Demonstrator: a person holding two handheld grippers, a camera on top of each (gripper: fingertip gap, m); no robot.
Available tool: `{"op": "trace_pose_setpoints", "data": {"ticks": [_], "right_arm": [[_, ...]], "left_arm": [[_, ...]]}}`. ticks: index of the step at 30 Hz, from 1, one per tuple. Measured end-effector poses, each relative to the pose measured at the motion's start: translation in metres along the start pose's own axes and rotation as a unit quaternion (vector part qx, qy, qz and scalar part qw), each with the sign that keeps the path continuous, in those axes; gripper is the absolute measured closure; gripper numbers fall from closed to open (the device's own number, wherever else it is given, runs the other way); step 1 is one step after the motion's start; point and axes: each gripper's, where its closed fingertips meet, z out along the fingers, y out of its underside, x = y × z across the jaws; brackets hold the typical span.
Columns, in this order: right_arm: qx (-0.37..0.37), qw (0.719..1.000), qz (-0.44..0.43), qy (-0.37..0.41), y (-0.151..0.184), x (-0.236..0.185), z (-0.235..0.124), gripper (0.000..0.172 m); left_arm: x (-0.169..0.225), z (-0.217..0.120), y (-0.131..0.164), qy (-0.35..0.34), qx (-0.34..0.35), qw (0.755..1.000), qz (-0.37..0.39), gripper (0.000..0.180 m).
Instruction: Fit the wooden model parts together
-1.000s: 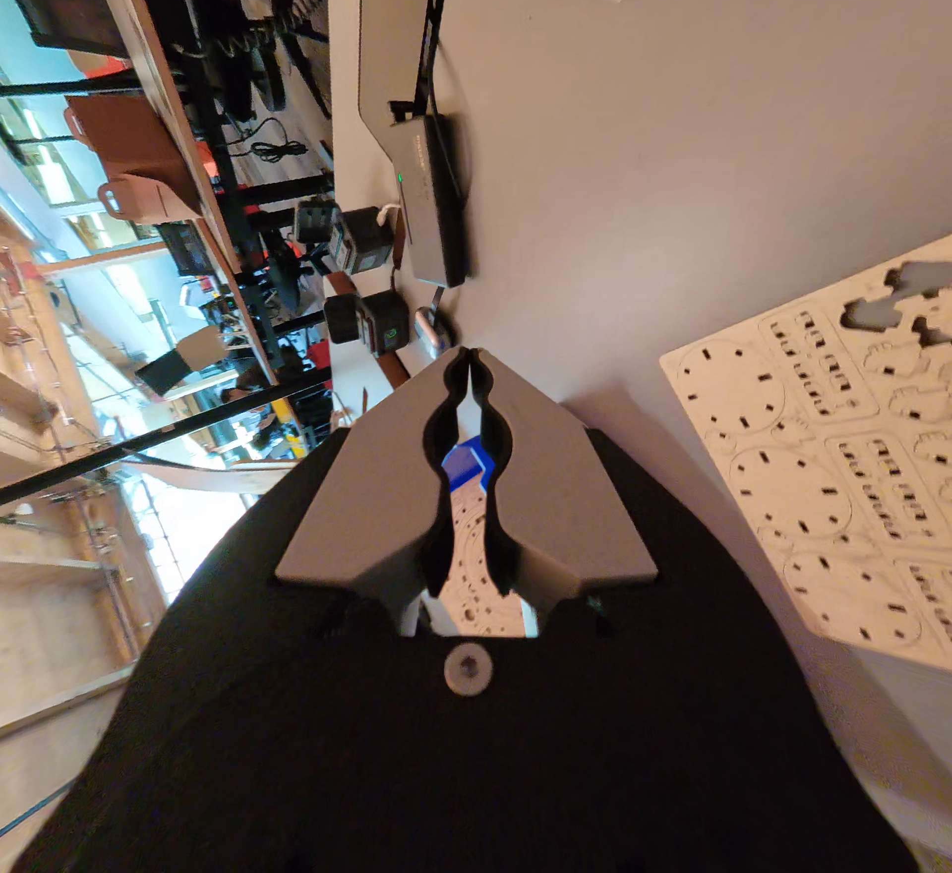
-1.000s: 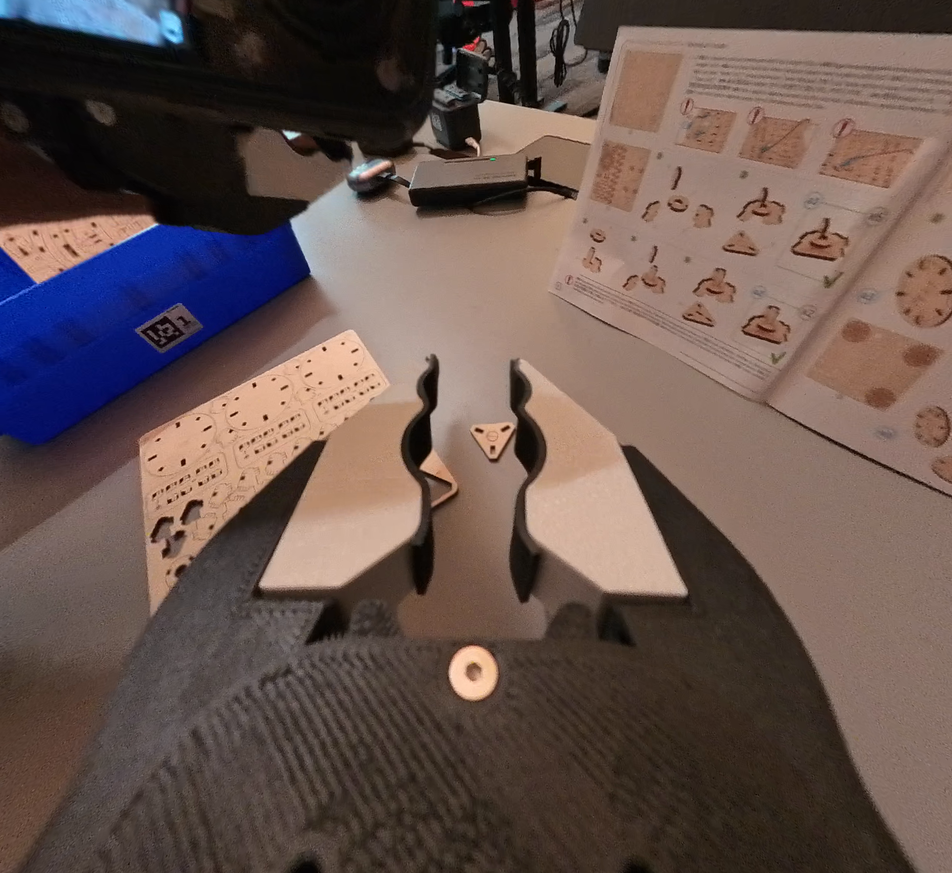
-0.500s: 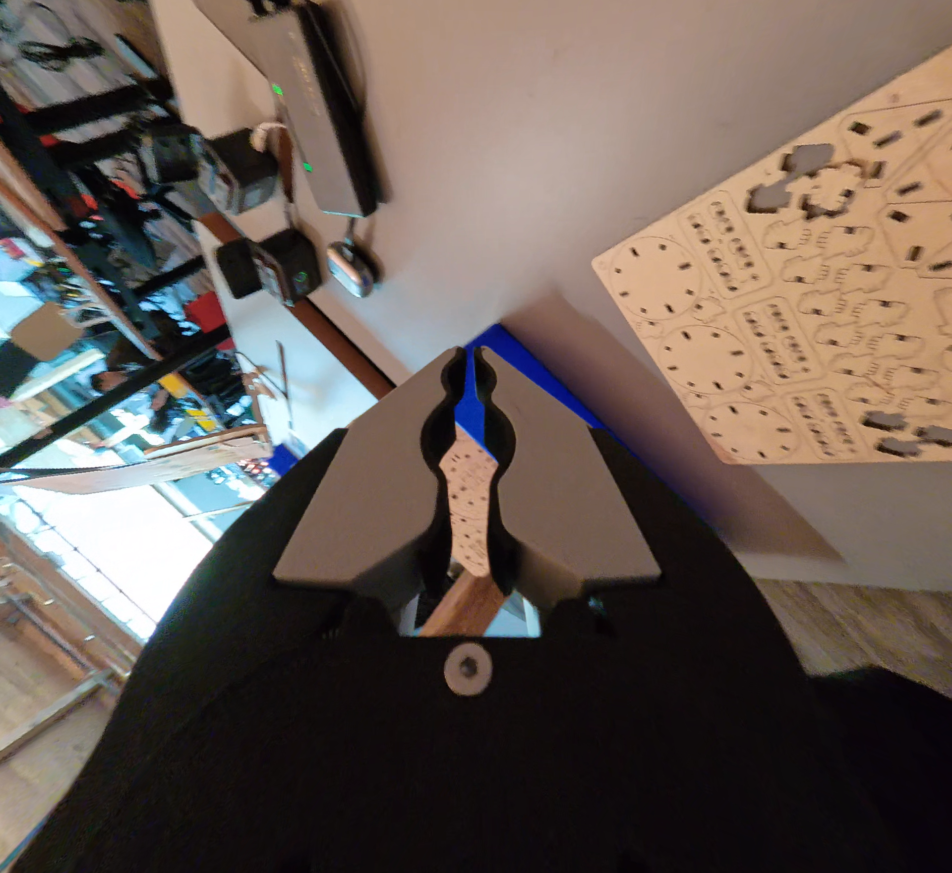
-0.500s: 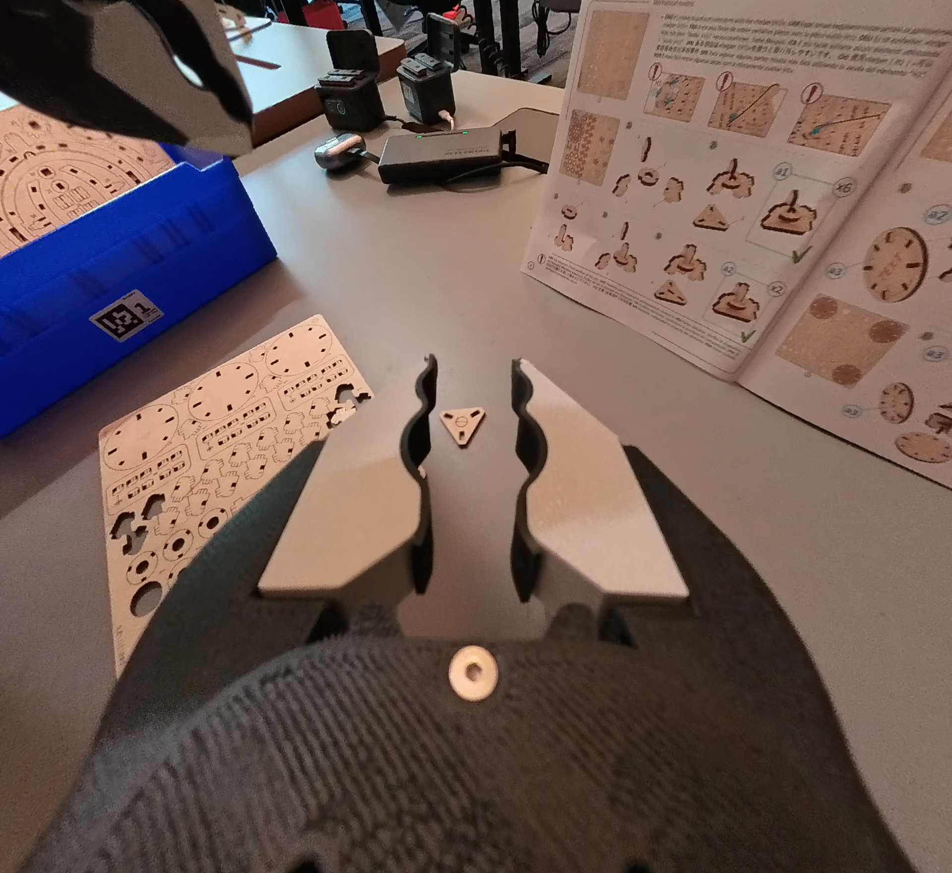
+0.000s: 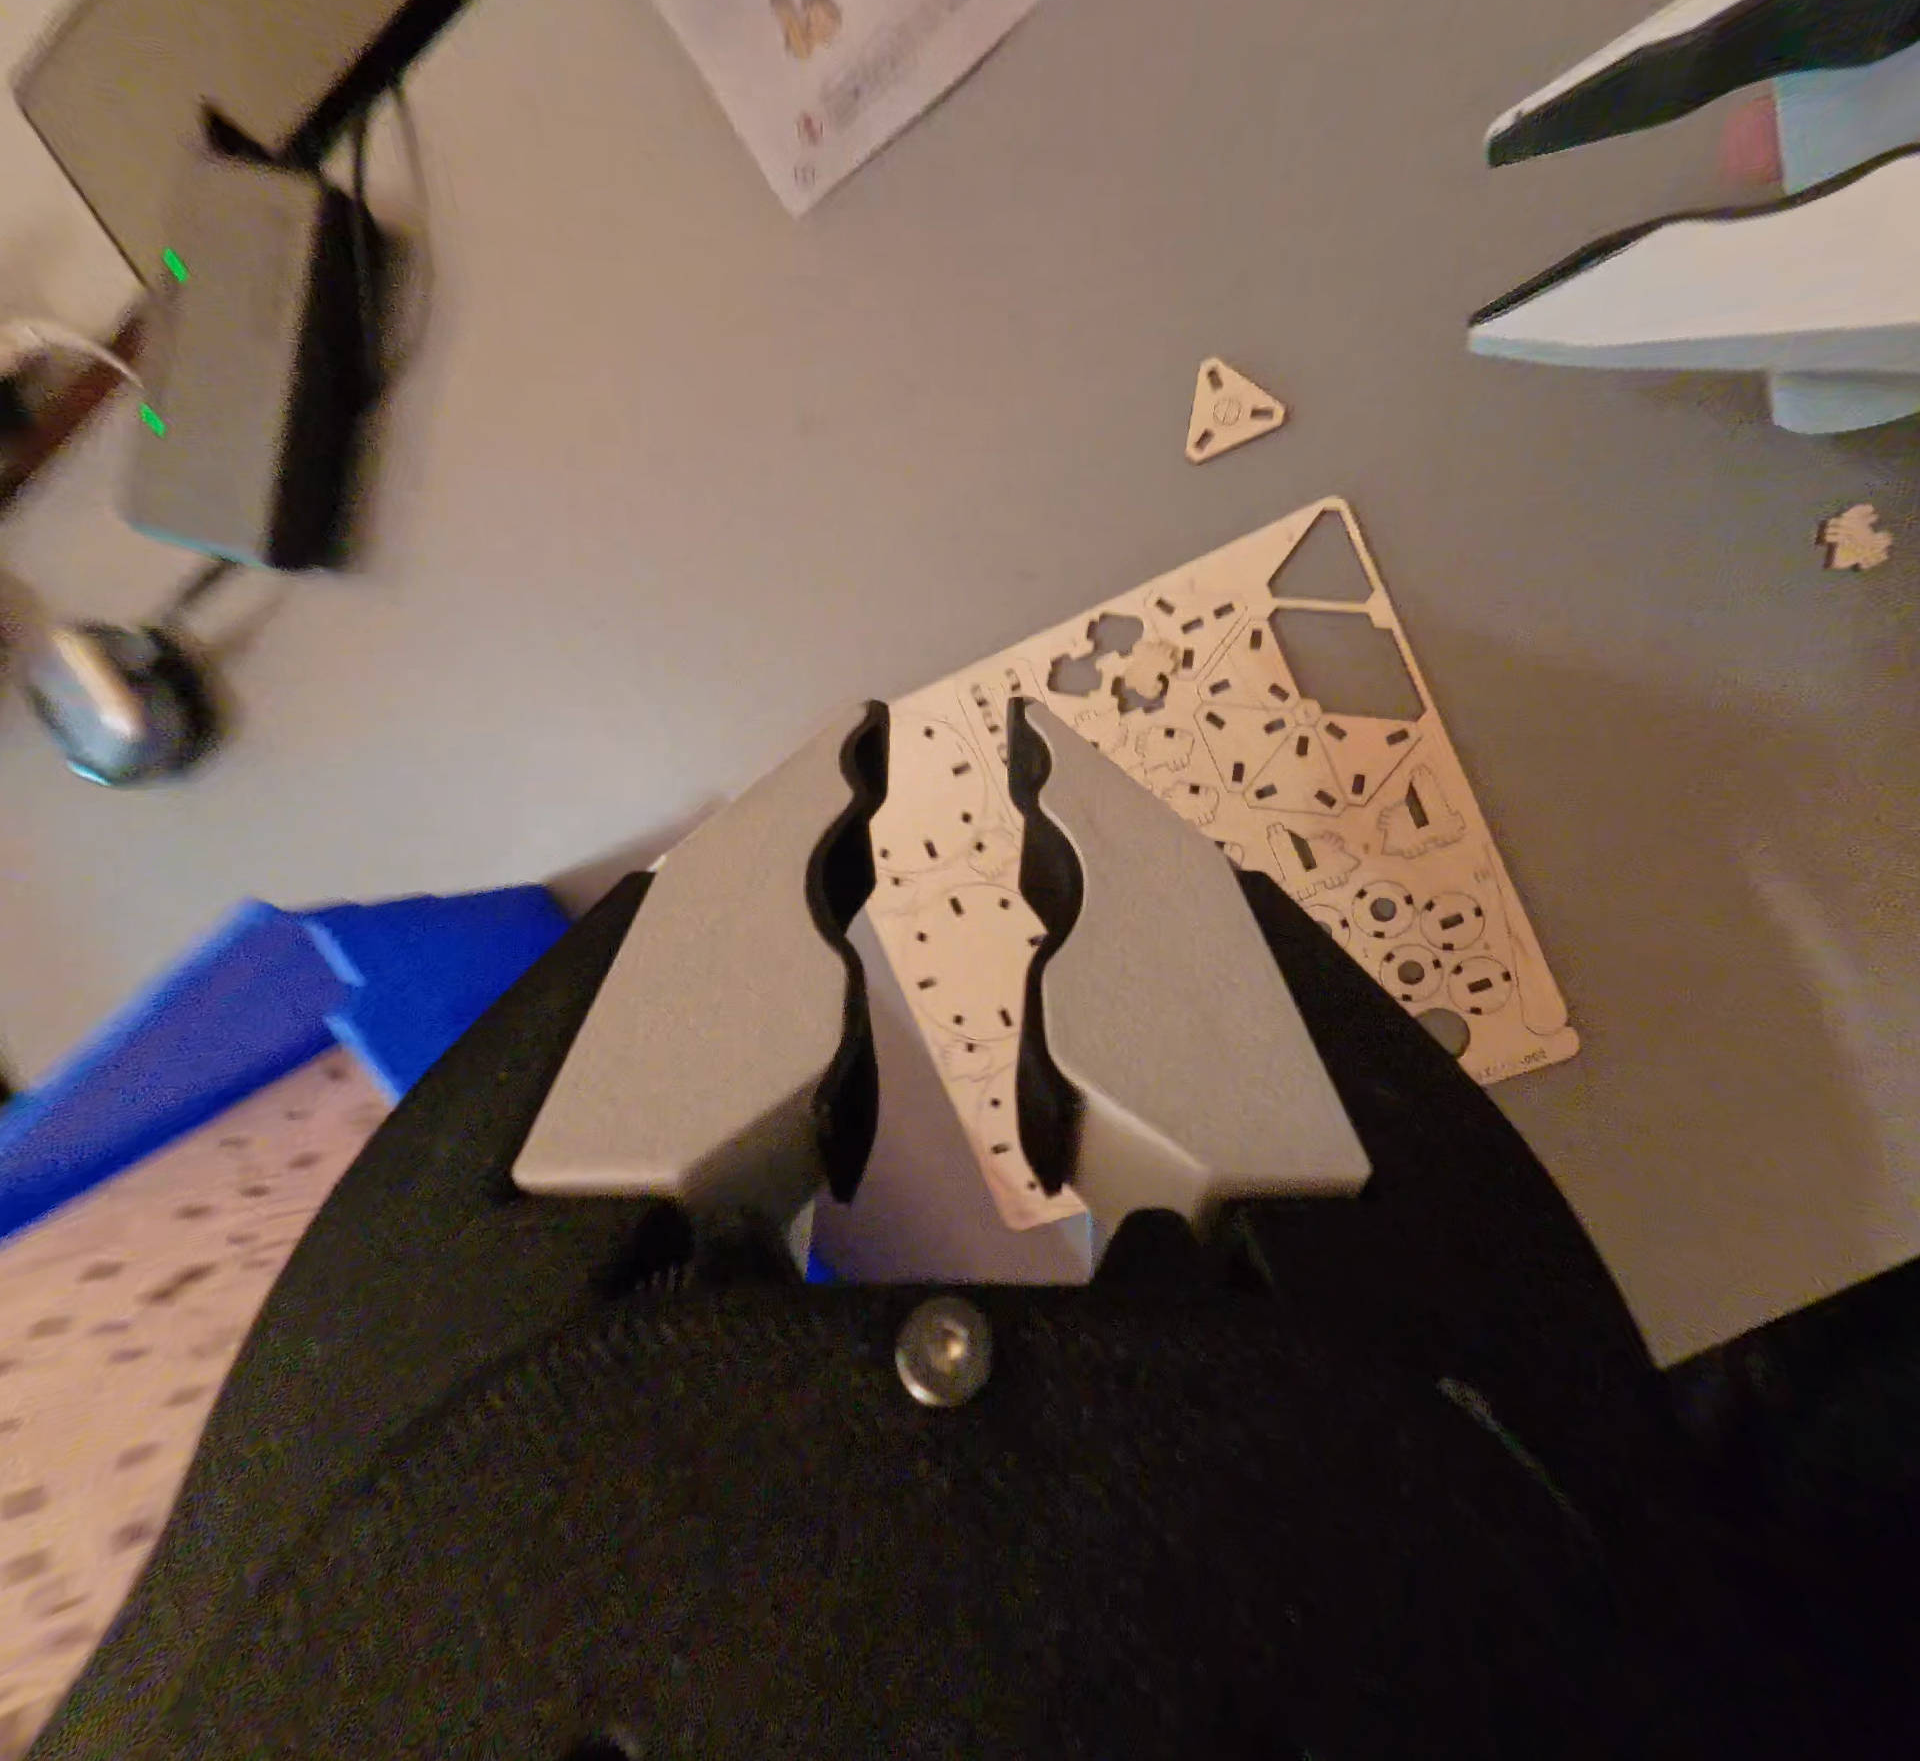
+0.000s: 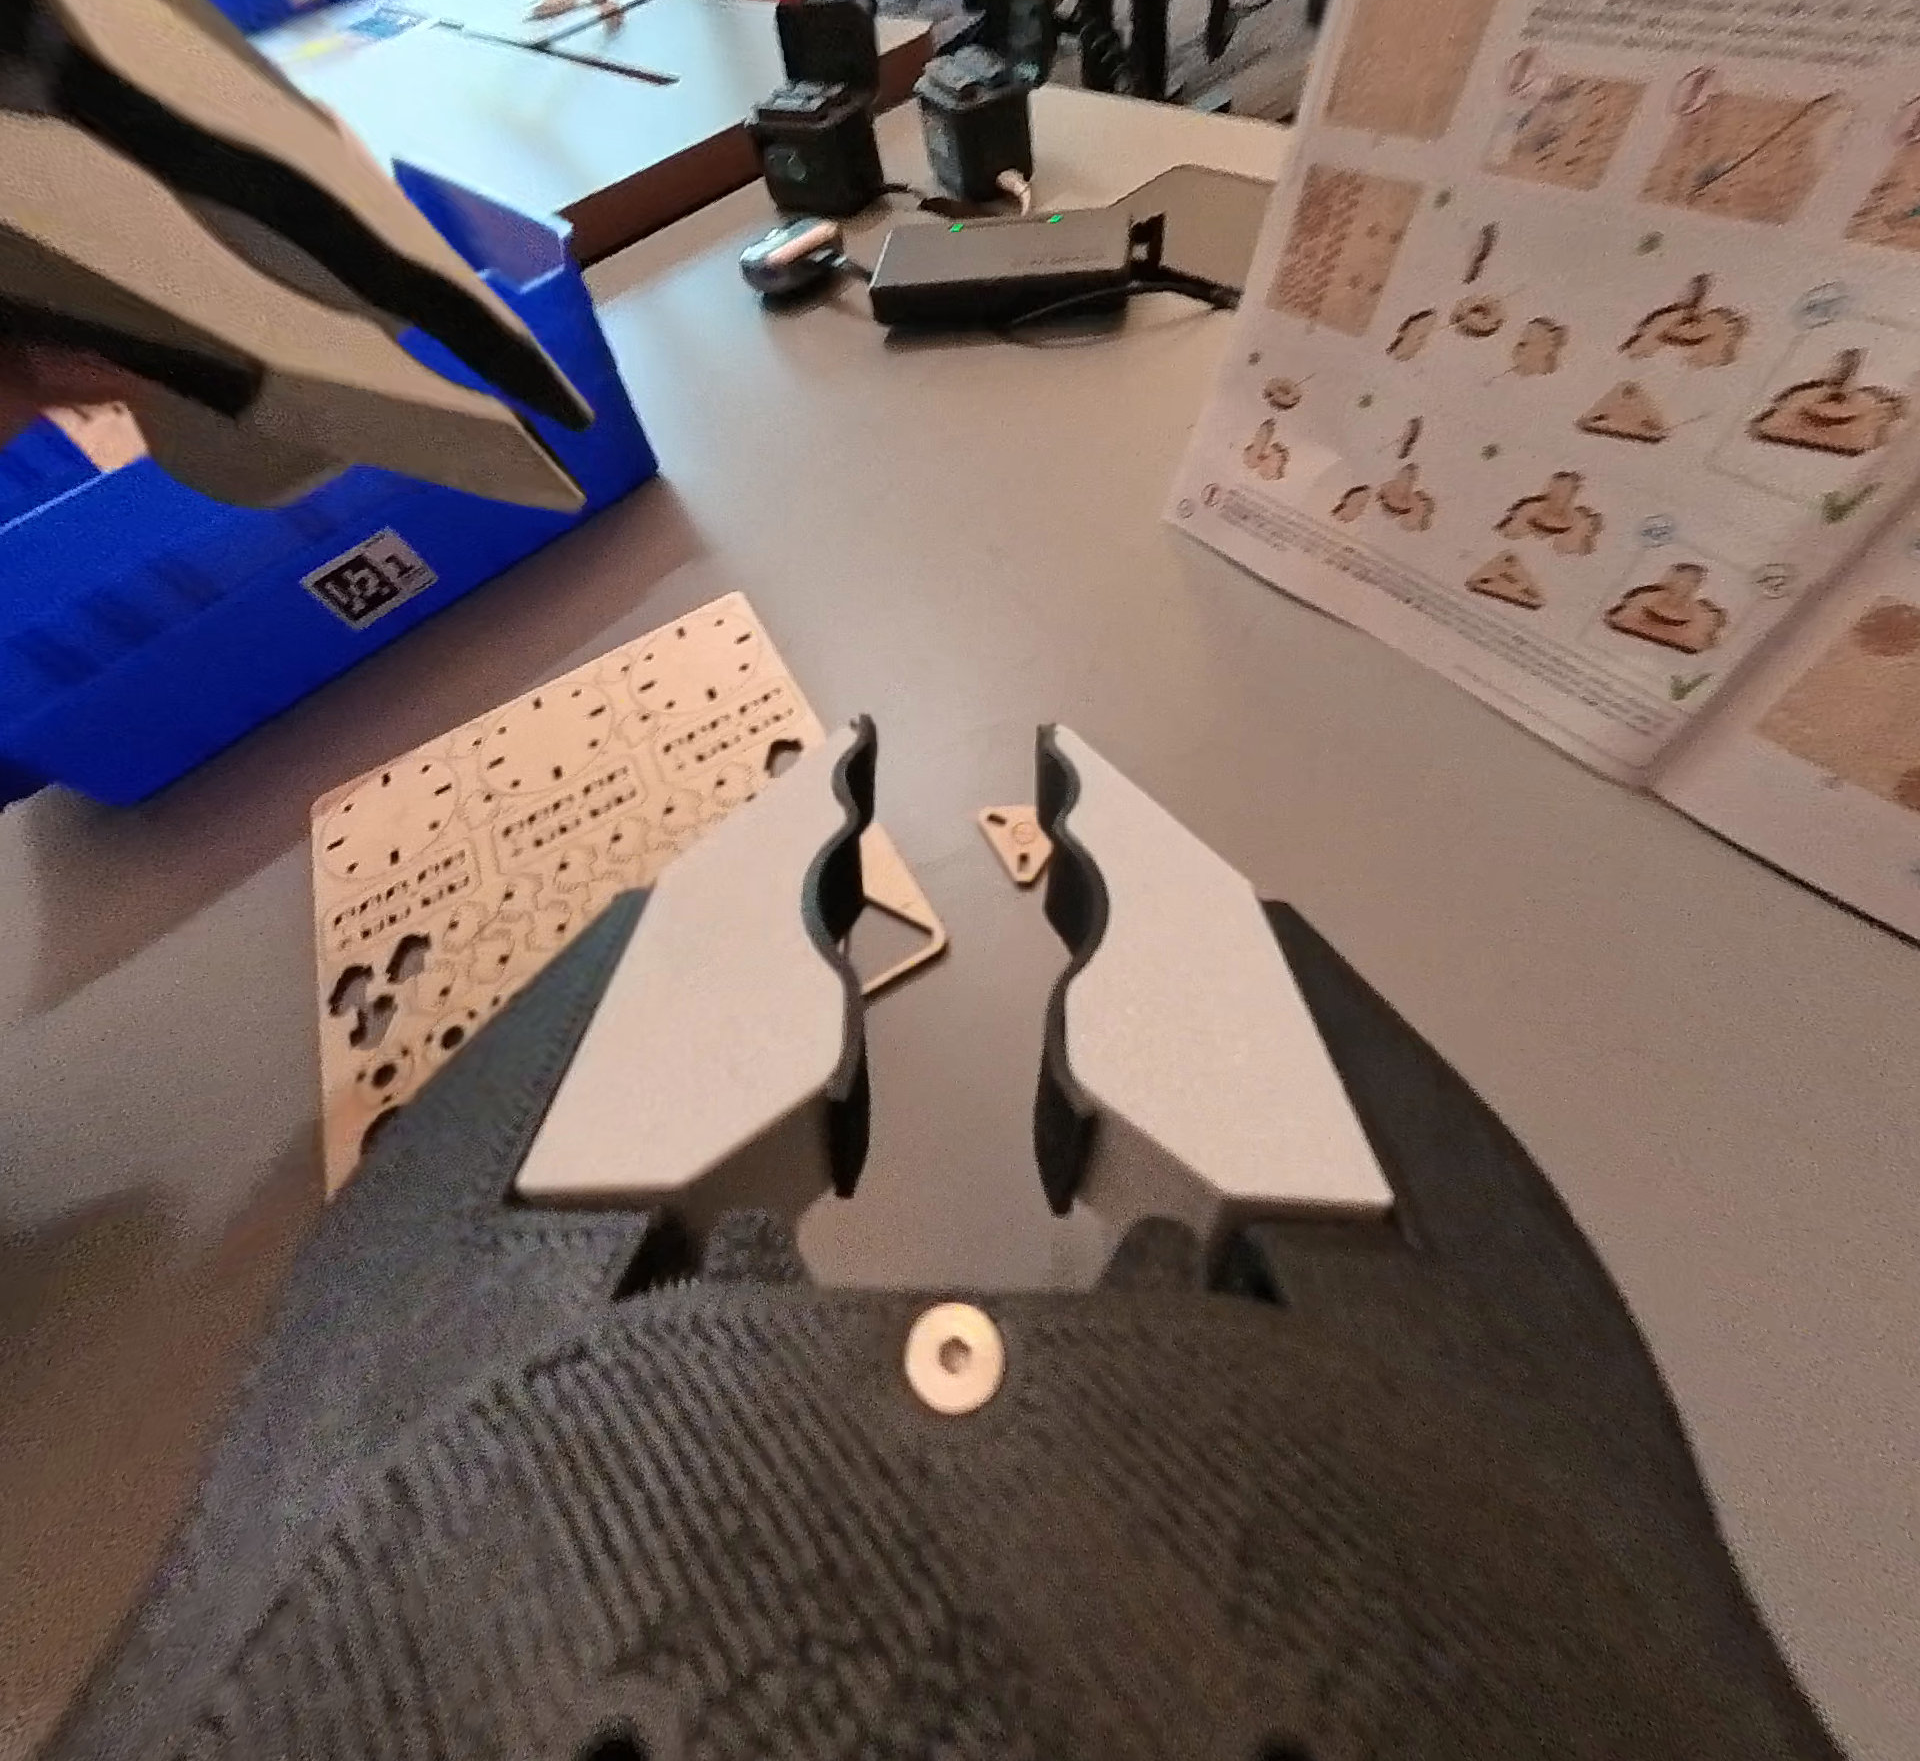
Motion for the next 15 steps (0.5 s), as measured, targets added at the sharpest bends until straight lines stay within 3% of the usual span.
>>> {"op": "trace_pose_setpoints", "data": {"ticks": [4, 6, 8, 13, 15], "right_arm": [[-0.053, 0.998, -0.039, -0.016, 0.021, -0.018, 0.015, 0.142], [-0.075, 0.995, -0.064, -0.019, 0.030, -0.027, 0.022, 0.142], [-0.085, 0.993, -0.077, -0.025, 0.034, -0.036, 0.028, 0.143], [-0.099, 0.992, -0.067, -0.039, 0.027, -0.042, 0.049, 0.143], [-0.104, 0.991, -0.065, -0.046, 0.023, -0.044, 0.059, 0.143]], "left_arm": [[0.012, 0.041, 0.056, 0.049, 0.011, 0.996, -0.074, 0.159], [0.018, 0.059, 0.065, 0.081, 0.025, 0.992, -0.097, 0.159], [0.008, 0.067, 0.070, 0.062, 0.001, 0.992, -0.112, 0.160], [0.005, 0.061, 0.024, 0.055, 0.123, 0.984, -0.119, 0.180], [0.003, 0.061, 0.018, 0.048, 0.137, 0.981, -0.126, 0.180]]}}
